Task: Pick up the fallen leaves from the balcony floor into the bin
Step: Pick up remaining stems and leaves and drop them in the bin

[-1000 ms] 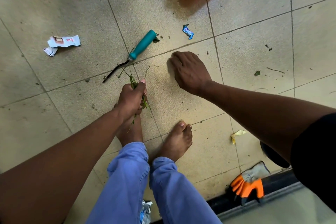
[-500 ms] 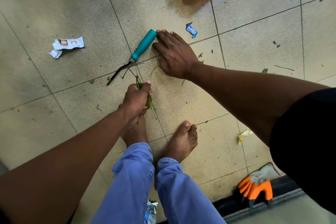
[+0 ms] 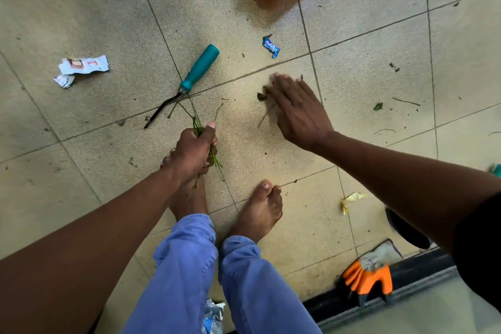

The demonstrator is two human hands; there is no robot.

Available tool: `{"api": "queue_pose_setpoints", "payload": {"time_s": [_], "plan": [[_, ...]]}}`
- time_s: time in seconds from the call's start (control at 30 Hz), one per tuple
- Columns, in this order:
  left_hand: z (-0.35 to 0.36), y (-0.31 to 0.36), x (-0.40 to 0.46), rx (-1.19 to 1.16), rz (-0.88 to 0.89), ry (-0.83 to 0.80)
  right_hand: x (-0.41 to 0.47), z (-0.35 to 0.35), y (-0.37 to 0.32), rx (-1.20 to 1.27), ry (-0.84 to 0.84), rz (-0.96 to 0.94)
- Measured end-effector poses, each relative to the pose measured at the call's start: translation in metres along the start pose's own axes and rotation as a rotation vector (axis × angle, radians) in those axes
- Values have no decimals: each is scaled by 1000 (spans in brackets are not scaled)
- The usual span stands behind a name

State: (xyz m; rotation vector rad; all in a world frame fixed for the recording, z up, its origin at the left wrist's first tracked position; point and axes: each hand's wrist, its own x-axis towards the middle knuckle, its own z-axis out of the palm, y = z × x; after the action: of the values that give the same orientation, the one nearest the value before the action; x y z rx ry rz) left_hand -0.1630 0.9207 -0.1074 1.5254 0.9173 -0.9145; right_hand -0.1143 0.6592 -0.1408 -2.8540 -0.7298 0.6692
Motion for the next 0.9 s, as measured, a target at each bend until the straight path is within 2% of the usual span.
{"api": "queue_pose_setpoints", "payload": {"time_s": [0.1, 0.23, 0.43, 0.53, 0.63, 0.9], "plan": [[2, 1, -1, 15, 1, -13, -1, 3, 3, 133, -22, 241], [4, 6, 0, 17, 17, -6, 5, 17, -15, 167, -119, 334], [4, 9, -4, -3, 24, -18, 9, 35, -40, 132, -49, 252], [5, 7, -6, 20, 35, -11, 2, 36, -42, 125, 71, 153], [4, 2, -7, 25, 36, -14, -6, 35, -36, 7, 177, 52], [4, -12, -10, 40, 34, -7, -7, 17, -23, 70, 4, 27]]}}
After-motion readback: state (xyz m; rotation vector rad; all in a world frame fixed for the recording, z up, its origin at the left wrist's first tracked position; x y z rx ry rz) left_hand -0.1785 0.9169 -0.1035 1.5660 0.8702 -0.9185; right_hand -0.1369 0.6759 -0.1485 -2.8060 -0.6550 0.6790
